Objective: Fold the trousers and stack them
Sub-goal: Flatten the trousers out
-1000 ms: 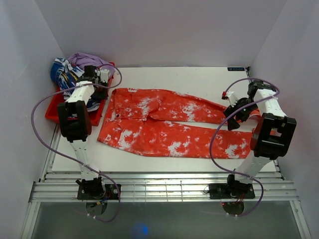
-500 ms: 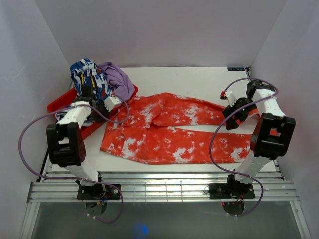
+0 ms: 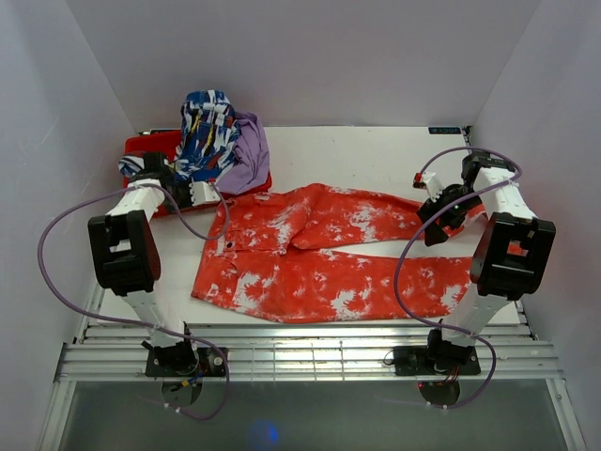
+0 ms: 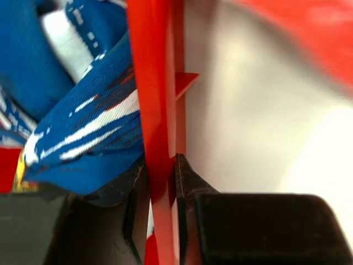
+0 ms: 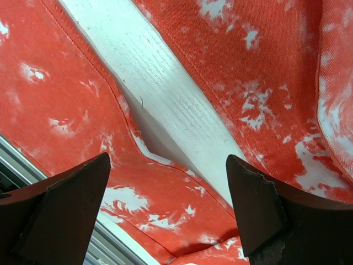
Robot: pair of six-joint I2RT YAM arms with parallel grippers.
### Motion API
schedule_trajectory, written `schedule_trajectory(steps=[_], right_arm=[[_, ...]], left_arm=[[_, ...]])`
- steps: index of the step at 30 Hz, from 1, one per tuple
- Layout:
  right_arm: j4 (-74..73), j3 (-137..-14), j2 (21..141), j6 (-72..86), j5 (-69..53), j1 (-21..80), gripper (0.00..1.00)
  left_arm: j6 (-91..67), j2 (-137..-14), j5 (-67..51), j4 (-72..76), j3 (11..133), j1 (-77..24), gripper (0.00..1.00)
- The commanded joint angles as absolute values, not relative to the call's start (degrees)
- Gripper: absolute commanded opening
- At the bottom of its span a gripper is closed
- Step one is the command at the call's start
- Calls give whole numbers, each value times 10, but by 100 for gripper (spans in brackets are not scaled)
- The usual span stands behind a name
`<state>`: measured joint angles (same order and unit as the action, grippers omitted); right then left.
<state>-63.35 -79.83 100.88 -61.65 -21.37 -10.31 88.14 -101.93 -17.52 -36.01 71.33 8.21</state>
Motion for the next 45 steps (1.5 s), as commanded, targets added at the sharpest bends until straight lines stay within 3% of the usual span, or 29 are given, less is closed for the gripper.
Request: schedule_trajectory(steps=[1,5,12,26,30,34,36,40,45], right_arm=[[-649,-819,1014,-611,-223,-98,91],[-649,-824,1019,-612,-218,-98,91],[-659,-851,1031,-606,-214,-94,91],[-658,-846,1025,-594,-214,-84,90],[-657,-844,1019,-592,-214,-82,90],[-657,-844,1013,-592,-215,-82,90],[-658,-845,1011,-593,-219,-81,90],[-657,-841,1005,-592,-224,-81,90],[-656,-832,992,-598,-218,-81,90]], left_arm=[[941,-1084,-210,-278,767,92,0],[868,-1166,-185,-277,877,105,0],[753,-1248,-133,-246,955,125,0],[683,-1268,-103,-223,975,179,0],[646,-1235,-122,-225,955,183,11],[636,-1223,-101,-238,948,187,8],[629,-1226,-84,-233,950,191,13],[601,-1265,-47,-247,1010,195,1],[566,-1311,-13,-290,1089,202,2]])
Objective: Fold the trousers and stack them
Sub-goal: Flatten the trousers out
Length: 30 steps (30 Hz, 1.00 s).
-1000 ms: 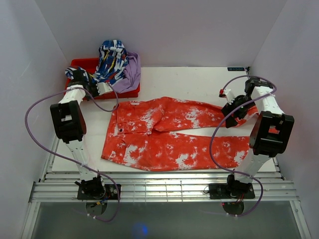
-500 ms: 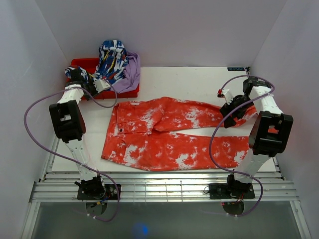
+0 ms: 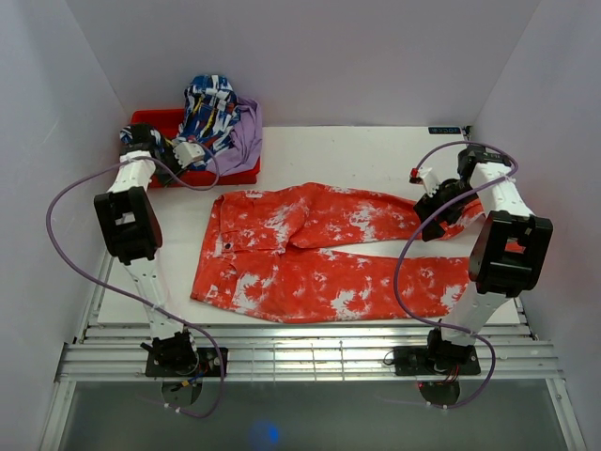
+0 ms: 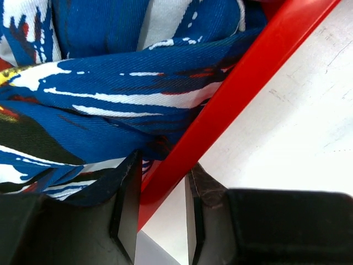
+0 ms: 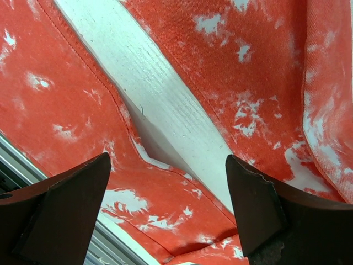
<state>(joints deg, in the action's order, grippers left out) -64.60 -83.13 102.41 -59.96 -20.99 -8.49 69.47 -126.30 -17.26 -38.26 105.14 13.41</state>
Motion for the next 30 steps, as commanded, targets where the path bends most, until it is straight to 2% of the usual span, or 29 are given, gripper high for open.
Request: schedule_trajectory(steps=[1,2,3,4,5,6,11,15,19,23,30], right_arm=[[-655,-831,991,-599,-217,-81,90],[-654,-826,988,-600,-216,-81,91],[-653,-824,987,-600,-217,-81,91],[-651,-824,987,-600,-219,-81,92],[-651,-824,989,-599,-220,-81,92],[-653,-824,991,-598,-221,-81,92],[-655,-822,992,-596,-218,-81,91],[-655,-814,986,-597,-217,-82,91],[-651,-805,986,-589,-212,-82,91],[-647,-798,981,-584,-209,-82,91],[-651,-808,983,-573,-211,-82,91]], left_arm=[[554,-1312,-10,-288,1091,202,16],[547,-1304,-15,-281,1087,202,33],[540,-1293,-18,-269,1078,203,43],[527,-1280,-26,-259,1053,203,63],[520,-1243,-66,-255,1042,203,75],[507,-1223,-86,-256,1034,203,80],[410,-1087,-191,-299,1004,203,83],[365,-974,-256,-344,898,203,84],[321,-905,-381,-407,800,203,84],[245,-879,-420,-360,694,200,91],[143,-926,-404,-278,621,113,98]])
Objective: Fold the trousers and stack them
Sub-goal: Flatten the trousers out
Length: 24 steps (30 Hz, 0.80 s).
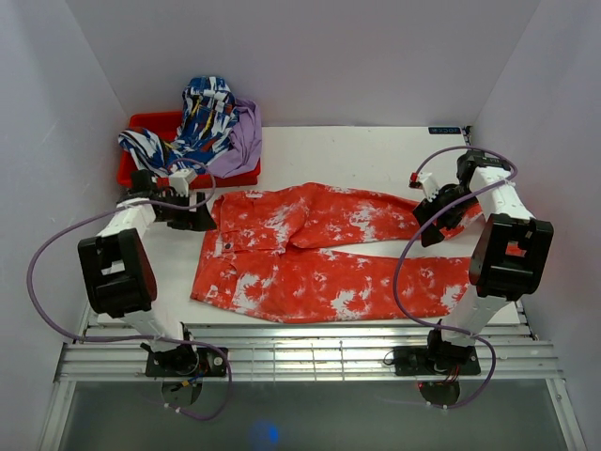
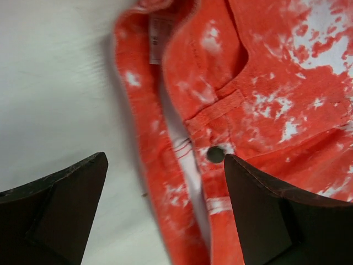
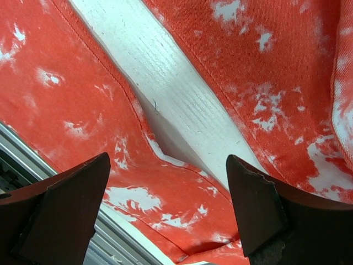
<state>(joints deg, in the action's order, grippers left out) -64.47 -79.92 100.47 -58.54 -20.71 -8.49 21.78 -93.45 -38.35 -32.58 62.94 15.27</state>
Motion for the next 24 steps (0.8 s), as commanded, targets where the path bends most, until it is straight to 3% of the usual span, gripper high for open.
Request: schedule_trajectory(steps=[1,8,11,12,13,18,19,22,24], right_arm=[[-652,-807,981,-573,-211,-82,91],[-648,-784,964,-571,-205,-82,91],[-642,-780,959,-570,-204,-82,91],[-641,-780,958,-569,-201,-82,91],[-639,-780,959,-567,-200,-82,91],[-635,-778,960,-564,-200,-82,91],[-634,-778,961,-563,-200,-82,91],[-631,-778,964,-562,-198,-82,91],[-630,-778,964,-562,-195,-82,91]], left_arm=[[129,-929,-400,-261,613,106,98],[35,-997,-373,-174,581,91,98],[8,-1004,-364,-134,565,90,82],[6,-1005,-362,-129,563,91,70],[6,-1007,-345,-127,563,89,64],[-4,-1012,-292,-117,560,89,57],[-3,-1019,-291,-122,564,88,46],[-2,-1028,-351,-131,566,93,26],[-2,-1004,-416,-118,551,96,26]])
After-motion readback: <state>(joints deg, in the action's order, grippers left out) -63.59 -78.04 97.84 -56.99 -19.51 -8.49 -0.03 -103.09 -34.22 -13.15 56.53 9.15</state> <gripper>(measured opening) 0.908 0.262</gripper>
